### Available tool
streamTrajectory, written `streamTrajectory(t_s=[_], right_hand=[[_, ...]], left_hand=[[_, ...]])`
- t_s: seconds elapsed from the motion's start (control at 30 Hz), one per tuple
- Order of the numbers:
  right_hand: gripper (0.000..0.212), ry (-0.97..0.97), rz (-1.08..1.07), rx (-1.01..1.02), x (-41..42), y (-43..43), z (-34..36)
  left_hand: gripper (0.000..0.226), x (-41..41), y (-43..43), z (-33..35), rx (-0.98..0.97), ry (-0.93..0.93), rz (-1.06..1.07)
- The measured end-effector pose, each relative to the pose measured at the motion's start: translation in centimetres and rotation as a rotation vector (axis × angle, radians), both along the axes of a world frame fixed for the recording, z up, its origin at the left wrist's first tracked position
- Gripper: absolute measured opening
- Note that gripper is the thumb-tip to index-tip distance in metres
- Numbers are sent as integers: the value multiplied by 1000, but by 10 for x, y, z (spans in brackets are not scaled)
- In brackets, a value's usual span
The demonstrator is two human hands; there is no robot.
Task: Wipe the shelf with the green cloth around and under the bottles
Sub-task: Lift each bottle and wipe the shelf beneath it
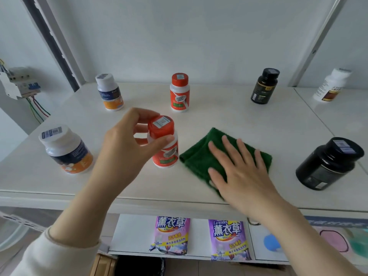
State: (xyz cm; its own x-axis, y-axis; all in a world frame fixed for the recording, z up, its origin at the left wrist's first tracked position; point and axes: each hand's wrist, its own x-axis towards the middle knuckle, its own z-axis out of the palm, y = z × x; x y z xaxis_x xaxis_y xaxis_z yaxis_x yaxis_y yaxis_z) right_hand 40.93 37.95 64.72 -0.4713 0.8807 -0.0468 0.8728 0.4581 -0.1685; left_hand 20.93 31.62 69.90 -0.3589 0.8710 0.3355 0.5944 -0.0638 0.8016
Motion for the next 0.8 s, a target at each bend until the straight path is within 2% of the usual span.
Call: streamTrajectory(t_s=[0.17,0.33,0.43,0.5,0.57,0.7,0.8], right_hand=[[54,-8,-160,-77,-21,85,4],[51,-10,-45,-84,-20,81,5],[50,-27,59,-72,-7,64,6],[50,-26,59,-85,-5,69,9],[49,1,10,-88,-11,84,7],[50,27,-169,-52,-32,132,3],[51,17,-251,-60,-53,169,3]], left_hand=[[38,24,2,-8,-14,10,-72],[39,34,3,-17,-2,24,-102],[63,21,8,-3,-47,80,-192],[70,4,27,20,-16,121,-199],[65,-13,60,43,-17,193,-168],[64,-32,140,59,-293,548,-194],[50,-42,173,46,-375,538,-267]])
